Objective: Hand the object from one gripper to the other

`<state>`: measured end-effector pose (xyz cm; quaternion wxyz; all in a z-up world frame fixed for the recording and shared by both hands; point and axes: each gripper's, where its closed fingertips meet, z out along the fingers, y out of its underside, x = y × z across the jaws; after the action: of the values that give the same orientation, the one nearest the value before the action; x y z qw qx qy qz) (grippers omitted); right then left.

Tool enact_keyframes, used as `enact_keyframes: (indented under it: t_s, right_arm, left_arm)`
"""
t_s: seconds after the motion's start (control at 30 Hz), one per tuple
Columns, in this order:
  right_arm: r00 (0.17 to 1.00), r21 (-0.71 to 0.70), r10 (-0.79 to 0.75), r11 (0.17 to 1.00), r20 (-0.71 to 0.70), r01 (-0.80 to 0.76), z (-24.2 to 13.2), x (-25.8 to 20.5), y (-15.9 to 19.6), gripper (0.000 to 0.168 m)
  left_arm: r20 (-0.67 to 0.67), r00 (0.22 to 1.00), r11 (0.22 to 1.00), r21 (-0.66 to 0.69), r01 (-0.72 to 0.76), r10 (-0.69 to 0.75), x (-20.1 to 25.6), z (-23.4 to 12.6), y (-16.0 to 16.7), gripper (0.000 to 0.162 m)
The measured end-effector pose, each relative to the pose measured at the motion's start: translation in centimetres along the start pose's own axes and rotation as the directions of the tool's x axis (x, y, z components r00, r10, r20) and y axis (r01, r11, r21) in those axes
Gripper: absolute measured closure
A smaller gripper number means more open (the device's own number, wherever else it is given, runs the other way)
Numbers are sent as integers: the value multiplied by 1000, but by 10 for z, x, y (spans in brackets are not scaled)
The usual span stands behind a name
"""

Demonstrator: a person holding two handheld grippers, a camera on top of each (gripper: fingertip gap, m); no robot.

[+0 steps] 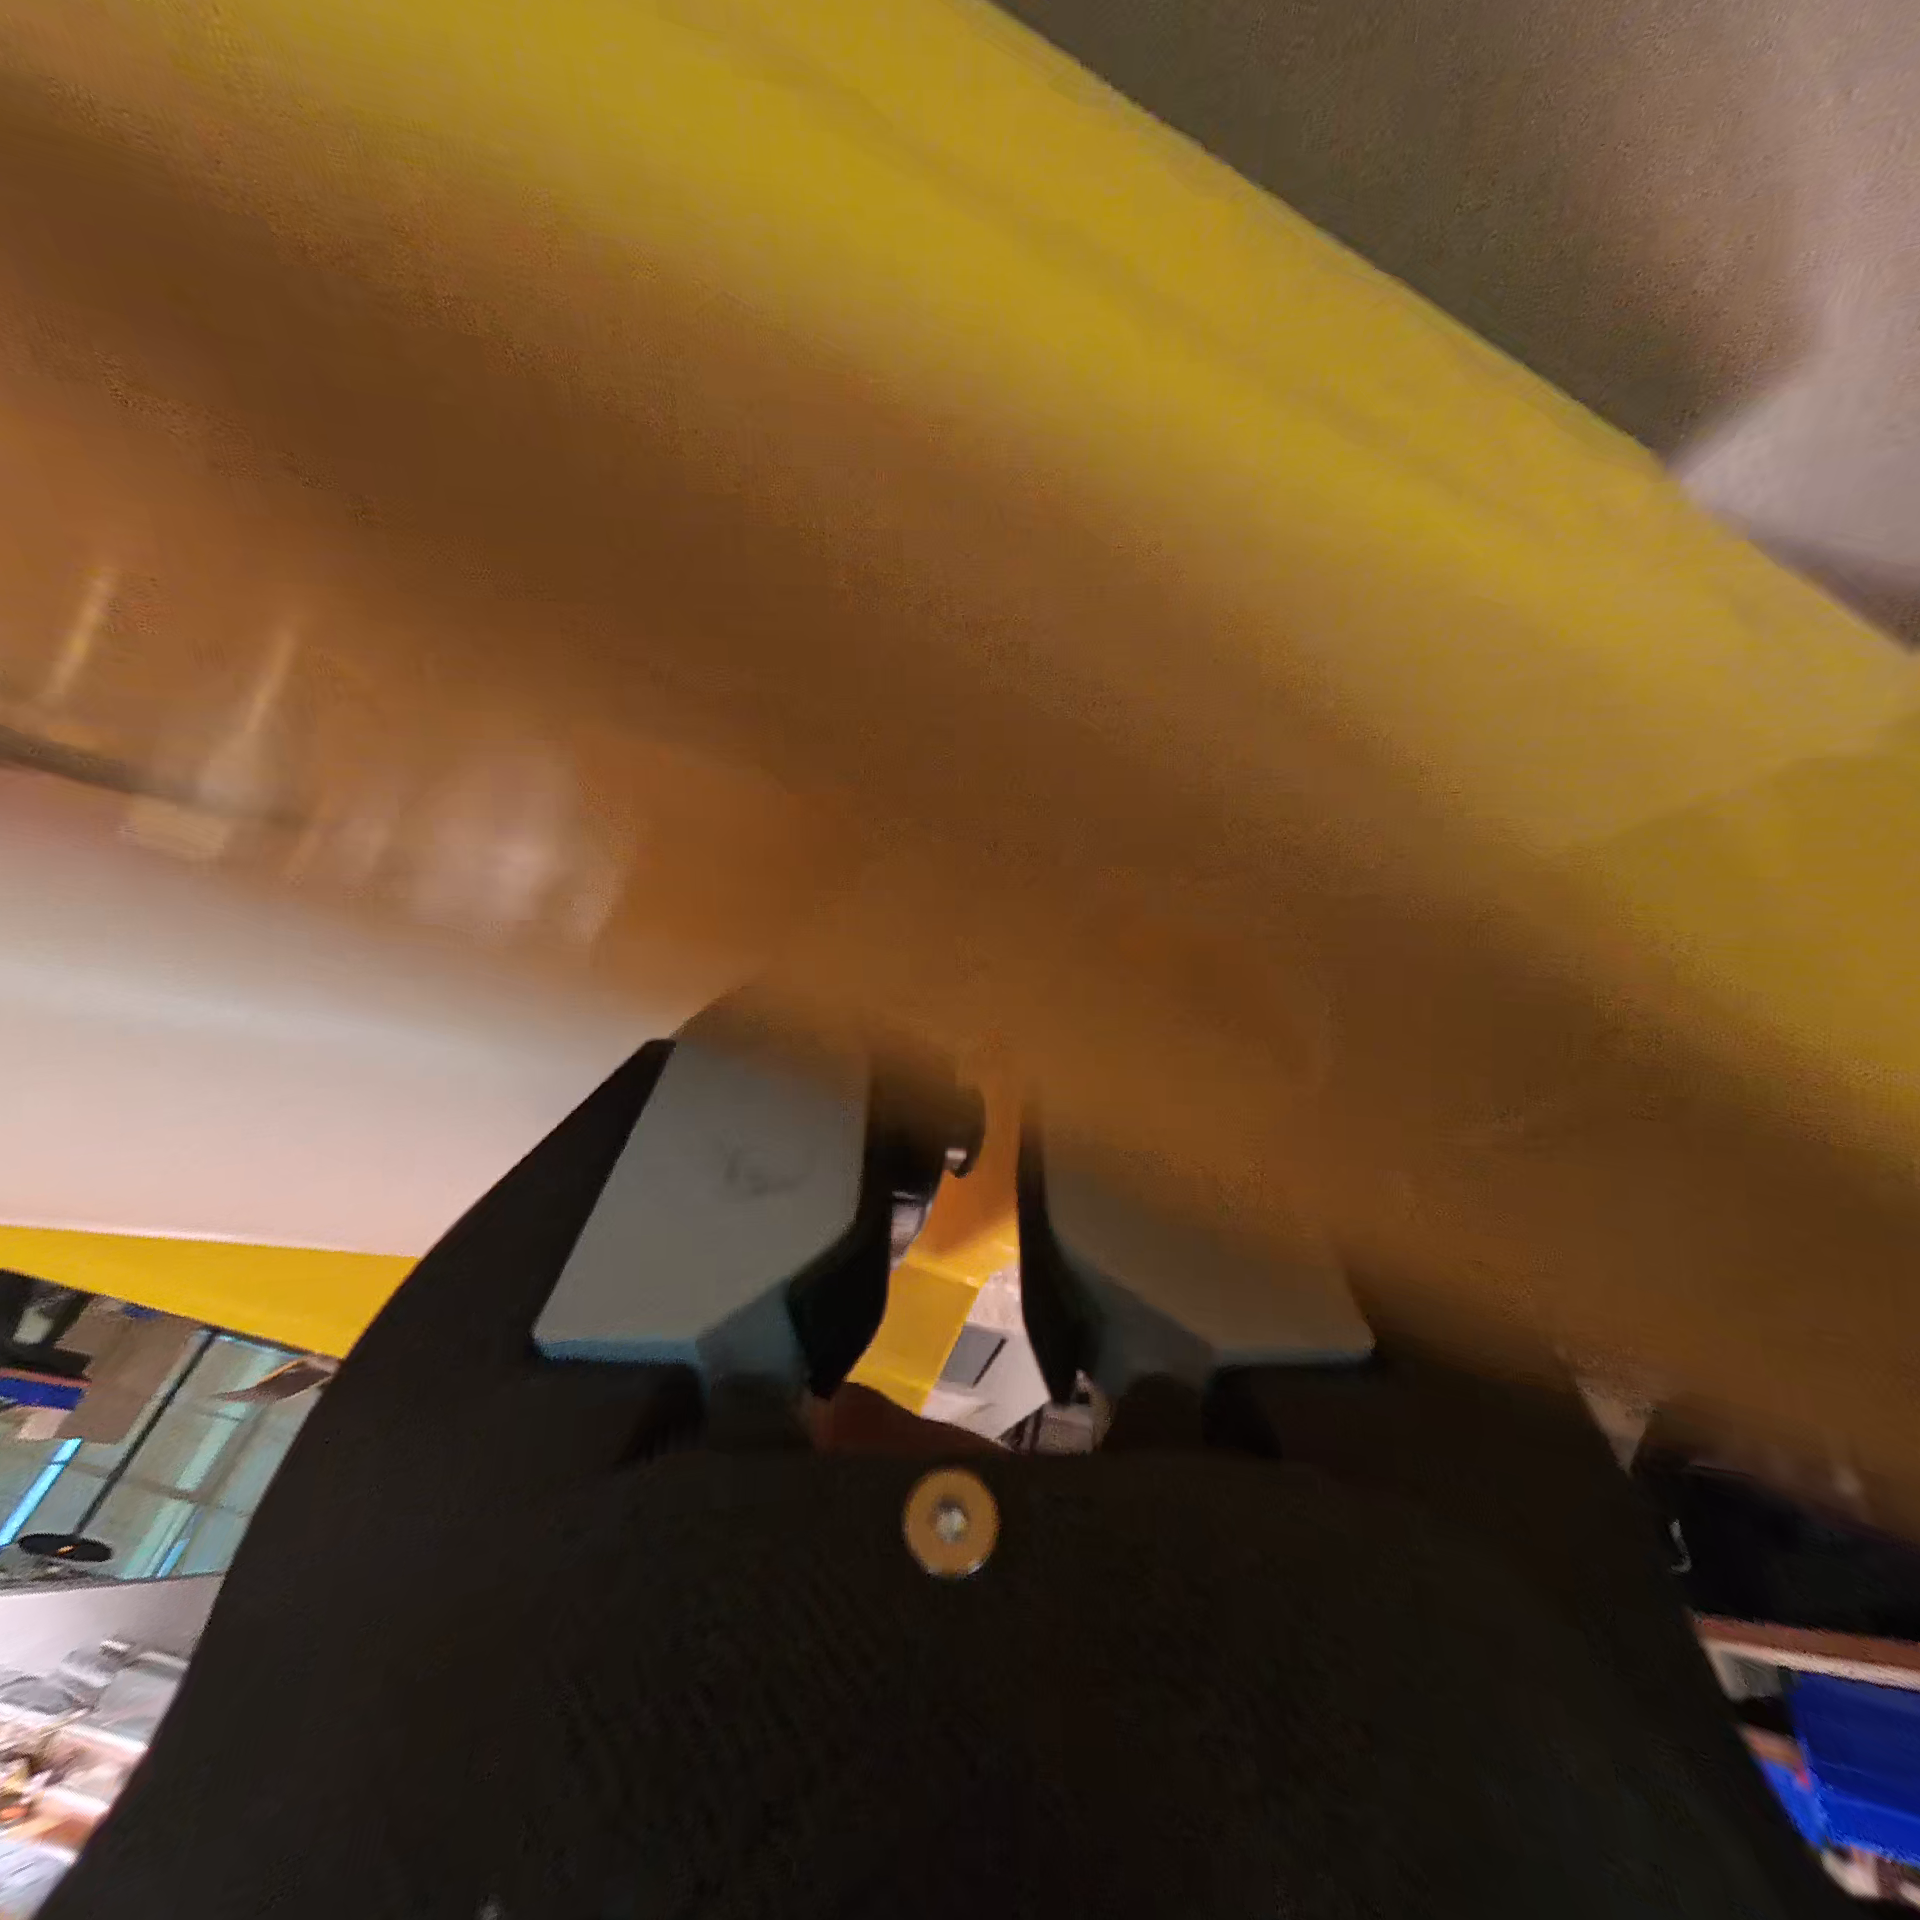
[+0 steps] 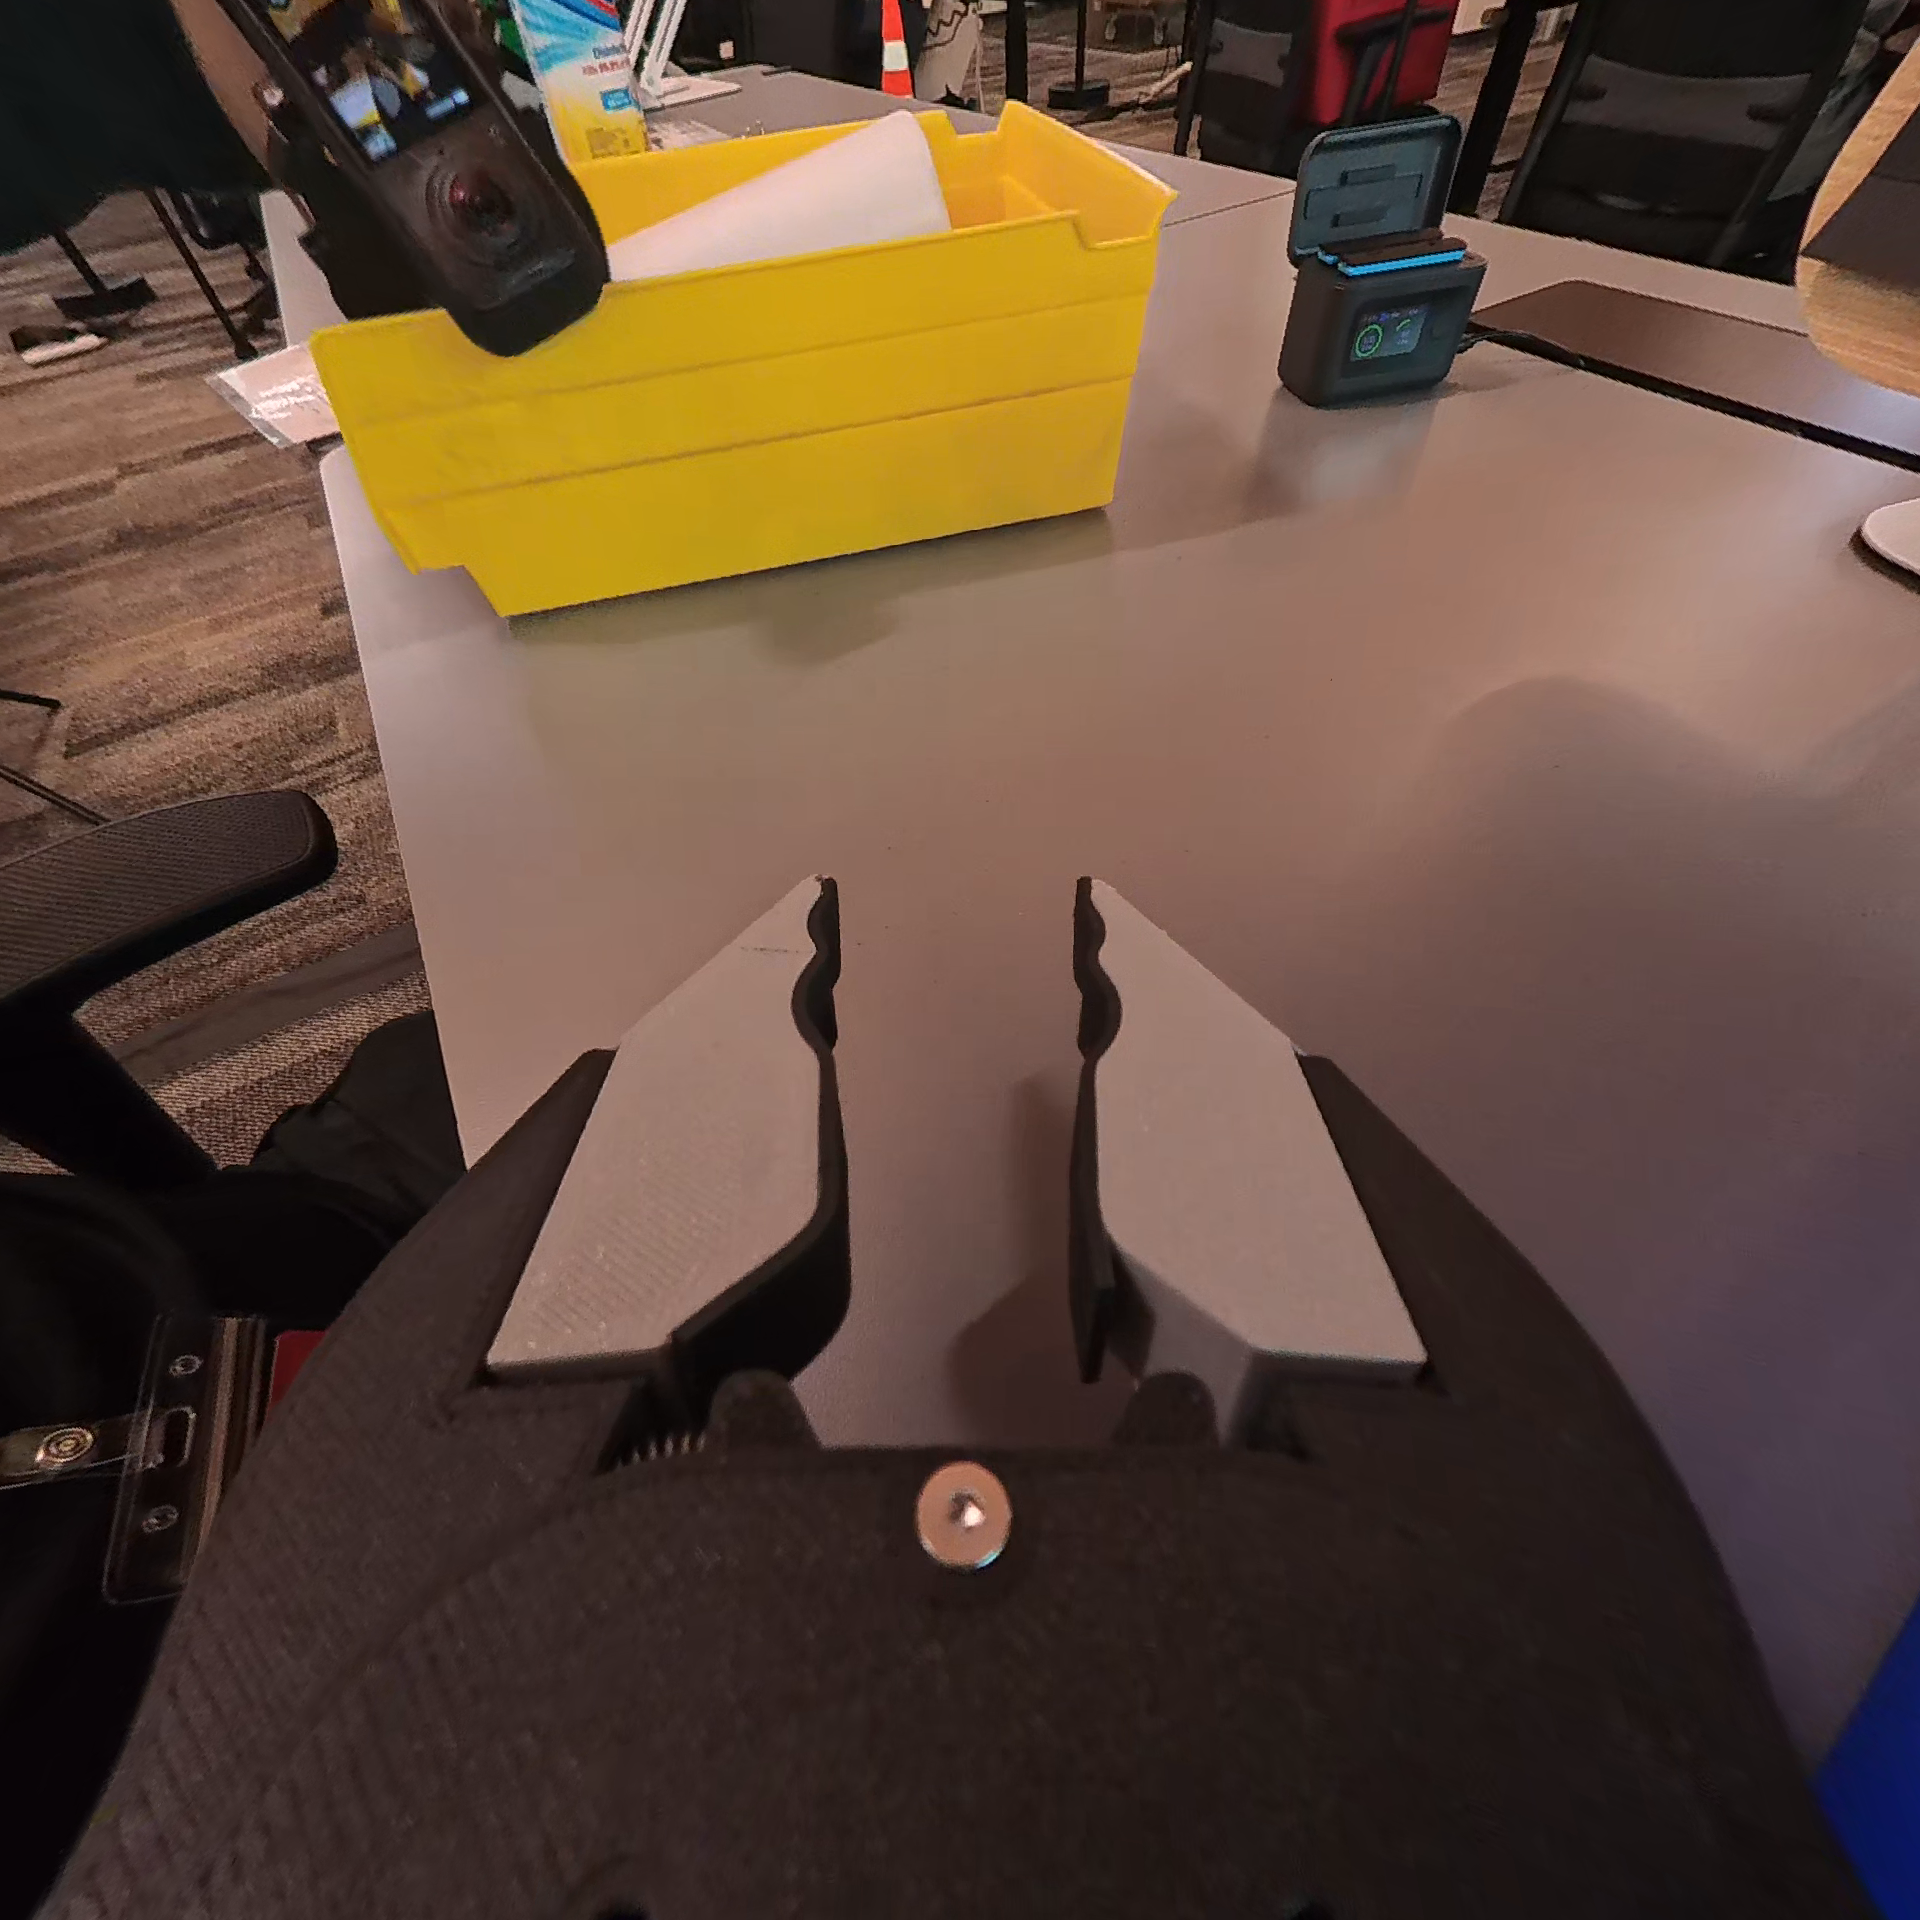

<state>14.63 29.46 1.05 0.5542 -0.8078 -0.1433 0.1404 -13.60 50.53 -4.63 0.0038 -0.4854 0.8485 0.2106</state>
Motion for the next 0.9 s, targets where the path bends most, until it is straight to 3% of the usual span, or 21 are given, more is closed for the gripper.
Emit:
enact_keyframes:
  t_s: [0.13,0.27,0.37,0.43,0.6,0.7,0.9]
  right_arm:
    - [1000,-4,14,1000,11,-14,0,0,1,126]
    - [1000,-1,18,1000,12,-18,0,0,0,126]
    - [1000,-3,15,1000,9,-15,0,0,1,126]
    - [1000,-2,12,1000,8,-12,0,0,0,126]
    - [1000,-4,16,1000,12,-16,0,0,1,126]
    - [1000,-4,15,1000,11,-15,0,0,1,127]
    - [1000,-1,11,1000,7,-11,0,0,0,127]
  left_arm:
    - [40,998,998,-38,-51,53,-2,-5,4,157]
    - [234,972,983,180,-21,-22,-38,-38,-25,162]
    - [290,953,966,258,15,-92,-54,-52,-28,162]
    - [256,959,968,245,54,-118,-51,-50,-22,162]
    - [174,981,981,184,57,-89,-34,-33,-11,129]
    - [194,980,995,97,23,-42,-33,-18,-4,129]
    - [75,996,998,51,45,-49,-26,5,0,134]
